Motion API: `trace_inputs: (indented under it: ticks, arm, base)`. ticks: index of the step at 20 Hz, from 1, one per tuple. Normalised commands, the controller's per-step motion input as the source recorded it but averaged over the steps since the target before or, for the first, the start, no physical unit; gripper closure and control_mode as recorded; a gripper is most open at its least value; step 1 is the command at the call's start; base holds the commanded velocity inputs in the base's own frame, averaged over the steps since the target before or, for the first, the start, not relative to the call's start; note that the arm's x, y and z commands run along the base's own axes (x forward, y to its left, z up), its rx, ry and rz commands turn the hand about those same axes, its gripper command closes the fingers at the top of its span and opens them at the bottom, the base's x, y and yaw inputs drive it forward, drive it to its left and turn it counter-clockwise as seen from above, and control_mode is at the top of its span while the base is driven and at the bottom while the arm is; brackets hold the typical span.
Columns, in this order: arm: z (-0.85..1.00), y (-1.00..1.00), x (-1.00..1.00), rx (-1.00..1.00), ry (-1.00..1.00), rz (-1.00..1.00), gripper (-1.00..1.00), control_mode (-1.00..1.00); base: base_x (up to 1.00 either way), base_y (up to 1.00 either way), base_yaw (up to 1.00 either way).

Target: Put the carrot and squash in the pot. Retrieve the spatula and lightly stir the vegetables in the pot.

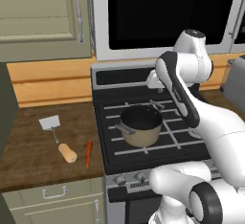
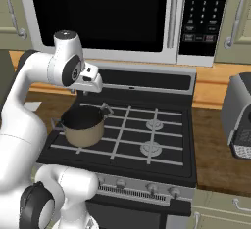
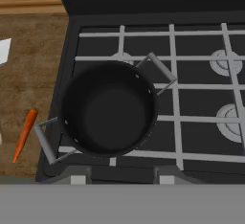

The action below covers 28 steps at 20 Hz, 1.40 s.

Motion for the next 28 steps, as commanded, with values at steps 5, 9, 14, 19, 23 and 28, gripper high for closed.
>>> trace_inputs:
  ticks: [5,9,14,19,23,28]
  arm:
    - [0.00,0.00,0.00,0.00,0.00,0.00,-1.00,1.00]
    - [0.00,0.00,0.00,0.00,0.00,0.00,-1.00,1.00]
    - [0.00,0.00,0.00,0.00,0.00,0.00,-1.00,1.00]
    - [0.00,0.00,0.00,0.00,0.00,0.00,-1.00,1.00]
    - [-0.05,0.05,0.00,0.00,0.00,0.00,-1.00,-1.00]
    - [-0.37,0.57,-0.12,0.00,0.00,0.00,-1.00,-1.00]
  base:
    - [-0.03,0.10,0.00]
    - [-0.06,0.62,0.00]
    - [0.00,0.61,0.00]
    - [0.00,0.46,0.00]
    - [0.00,0.16,0.00]
    - [0.00,0.00,0.00]
